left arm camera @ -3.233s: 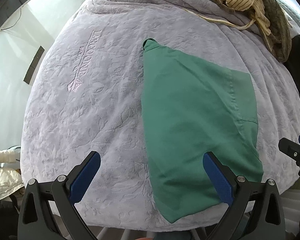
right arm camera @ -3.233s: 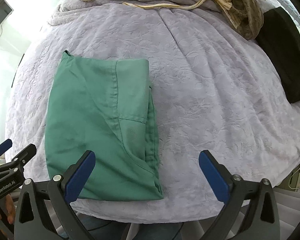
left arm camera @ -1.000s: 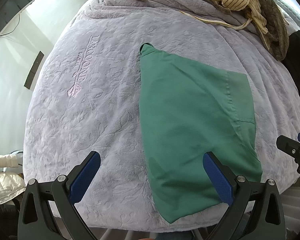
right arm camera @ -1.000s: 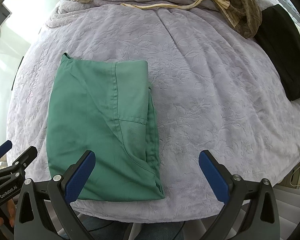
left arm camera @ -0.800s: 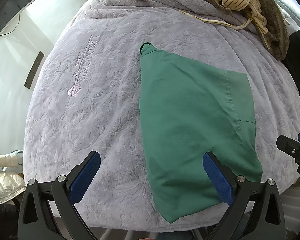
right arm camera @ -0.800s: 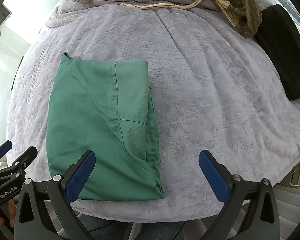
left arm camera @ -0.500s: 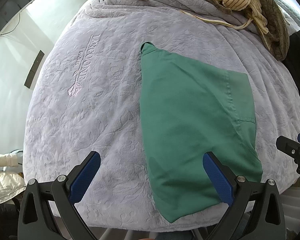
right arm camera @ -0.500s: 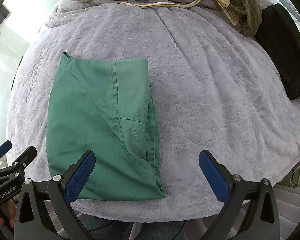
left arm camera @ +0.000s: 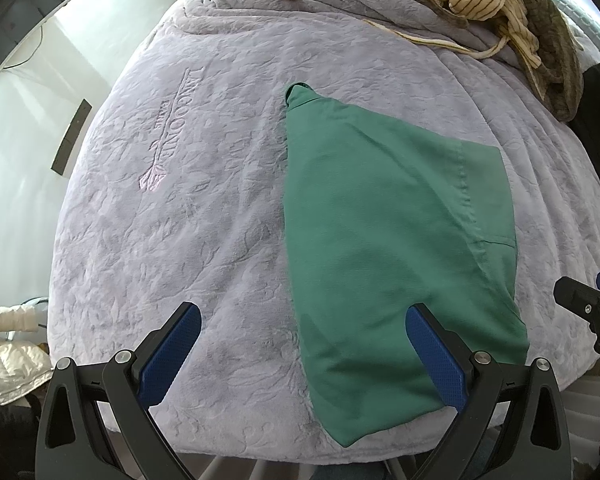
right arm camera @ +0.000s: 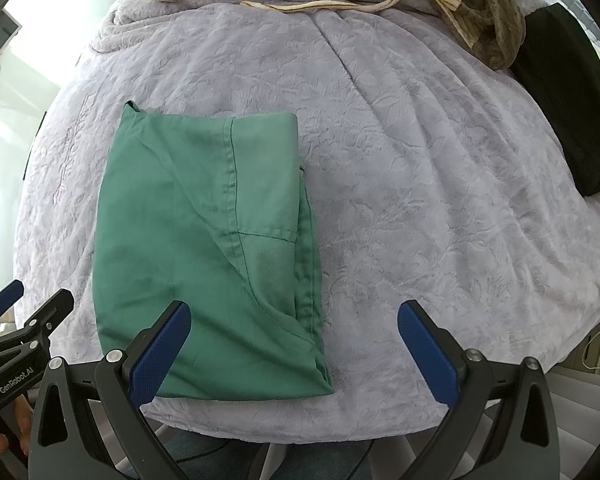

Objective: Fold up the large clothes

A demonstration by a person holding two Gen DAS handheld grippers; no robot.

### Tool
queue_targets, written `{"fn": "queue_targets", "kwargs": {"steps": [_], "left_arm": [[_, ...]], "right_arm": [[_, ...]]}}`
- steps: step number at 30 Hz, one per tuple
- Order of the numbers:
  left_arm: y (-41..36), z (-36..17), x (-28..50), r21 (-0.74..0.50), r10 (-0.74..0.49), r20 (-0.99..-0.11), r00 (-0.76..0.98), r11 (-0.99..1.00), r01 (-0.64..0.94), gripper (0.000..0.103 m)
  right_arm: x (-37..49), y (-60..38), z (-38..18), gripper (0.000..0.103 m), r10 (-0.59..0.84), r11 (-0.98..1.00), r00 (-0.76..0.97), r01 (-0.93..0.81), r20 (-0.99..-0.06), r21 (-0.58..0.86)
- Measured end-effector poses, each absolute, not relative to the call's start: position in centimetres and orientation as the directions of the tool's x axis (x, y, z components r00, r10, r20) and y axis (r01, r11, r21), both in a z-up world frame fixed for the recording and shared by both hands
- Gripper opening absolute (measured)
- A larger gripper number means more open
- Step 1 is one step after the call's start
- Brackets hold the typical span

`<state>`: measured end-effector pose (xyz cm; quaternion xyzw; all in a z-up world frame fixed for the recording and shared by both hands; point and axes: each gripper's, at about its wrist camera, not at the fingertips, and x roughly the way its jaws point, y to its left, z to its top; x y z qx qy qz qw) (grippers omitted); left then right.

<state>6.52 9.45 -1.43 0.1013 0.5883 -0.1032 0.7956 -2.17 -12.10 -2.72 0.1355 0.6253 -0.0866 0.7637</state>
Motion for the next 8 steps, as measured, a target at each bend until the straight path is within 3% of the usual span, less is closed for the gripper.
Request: {"fn": "queue_targets", "kwargs": {"steps": [8], "left_arm": [[9.42, -1.31, 6.74, 0.025, -0.065, -0.954, 0.291, 0.955, 0.294, 0.102]], "right_arm": [[-2.04, -12.05, -2.93, 0.103, 0.04, 0.948, 0.195, 0.303, -0.98, 0.099]]}}
